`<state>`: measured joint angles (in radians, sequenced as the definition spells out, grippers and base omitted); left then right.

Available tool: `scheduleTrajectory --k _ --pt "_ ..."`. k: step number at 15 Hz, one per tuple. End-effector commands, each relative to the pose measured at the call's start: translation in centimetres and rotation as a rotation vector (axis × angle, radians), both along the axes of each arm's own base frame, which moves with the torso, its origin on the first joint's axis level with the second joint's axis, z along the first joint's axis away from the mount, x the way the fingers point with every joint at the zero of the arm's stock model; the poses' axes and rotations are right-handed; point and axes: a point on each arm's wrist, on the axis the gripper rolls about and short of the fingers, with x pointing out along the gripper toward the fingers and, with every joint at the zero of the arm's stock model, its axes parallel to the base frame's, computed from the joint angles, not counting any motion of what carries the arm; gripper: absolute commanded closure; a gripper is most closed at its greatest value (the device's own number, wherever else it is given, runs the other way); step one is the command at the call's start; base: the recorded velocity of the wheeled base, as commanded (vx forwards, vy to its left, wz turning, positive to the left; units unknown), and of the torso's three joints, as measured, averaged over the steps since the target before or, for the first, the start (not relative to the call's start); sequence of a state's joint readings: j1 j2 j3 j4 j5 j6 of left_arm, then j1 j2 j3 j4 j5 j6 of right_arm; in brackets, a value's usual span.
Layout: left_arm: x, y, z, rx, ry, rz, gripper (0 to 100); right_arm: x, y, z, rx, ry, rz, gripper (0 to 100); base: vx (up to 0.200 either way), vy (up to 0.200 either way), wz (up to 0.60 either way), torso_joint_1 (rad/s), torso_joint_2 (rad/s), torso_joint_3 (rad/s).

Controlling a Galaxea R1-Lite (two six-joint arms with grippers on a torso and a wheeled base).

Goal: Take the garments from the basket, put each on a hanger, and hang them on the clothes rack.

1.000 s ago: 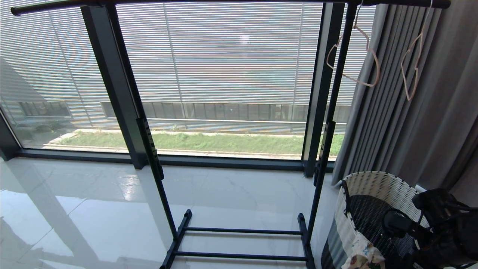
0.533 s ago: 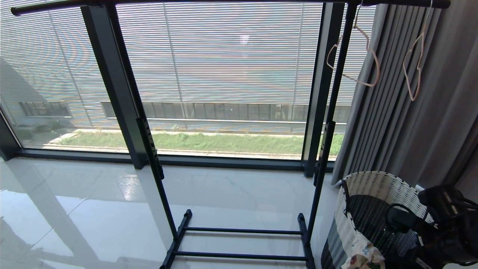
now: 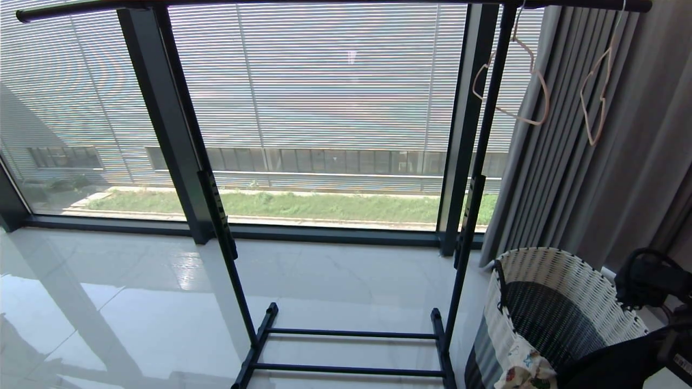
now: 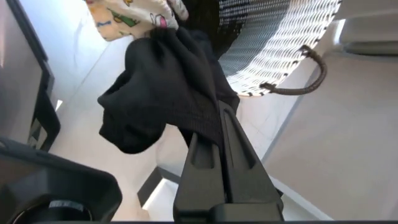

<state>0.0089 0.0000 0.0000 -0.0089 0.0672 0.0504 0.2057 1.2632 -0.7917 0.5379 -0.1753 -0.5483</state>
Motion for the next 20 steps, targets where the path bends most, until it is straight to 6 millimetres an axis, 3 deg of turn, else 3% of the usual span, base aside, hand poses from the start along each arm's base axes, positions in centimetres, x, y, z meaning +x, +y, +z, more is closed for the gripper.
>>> scheduleTrajectory --k 1,7,14,17,18,20 --pt "0.0 0.0 0.0 0.000 0.001 0.001 0 -3.4 0.5 4.7 0.054 -0.171 0.073 100 -0.200 0.000 0.00 0.012 0.00 -0.002" --pt "0.0 0.0 0.0 0.002 0.001 0.001 0 -3.6 2.0 6.7 0.088 -0.231 0.199 100 -0.200 0.000 0.00 0.002 0.00 0.003" --pt "0.0 0.0 0.0 0.019 0.003 -0.007 0 -3.7 5.3 7.9 0.284 -0.189 0.359 100 0.000 0.000 0.00 0.000 0.00 0.000" --pt "0.0 0.0 0.2 0.008 -0.015 -0.018 0 -3.0 8.3 8.2 0.381 -0.139 0.407 100 0.000 0.000 0.00 0.000 0.00 0.000" --pt "-0.2 -0.1 1.7 -0.014 -0.073 -0.054 0 -2.5 9.3 8.2 0.422 -0.131 0.413 100 0.000 0.000 0.00 0.000 0.00 0.000" --pt "0.1 0.0 7.7 -0.092 -0.110 -0.137 0 -1.9 11.0 8.0 0.450 -0.125 0.430 100 0.000 0.000 0.00 0.000 0.00 0.000"
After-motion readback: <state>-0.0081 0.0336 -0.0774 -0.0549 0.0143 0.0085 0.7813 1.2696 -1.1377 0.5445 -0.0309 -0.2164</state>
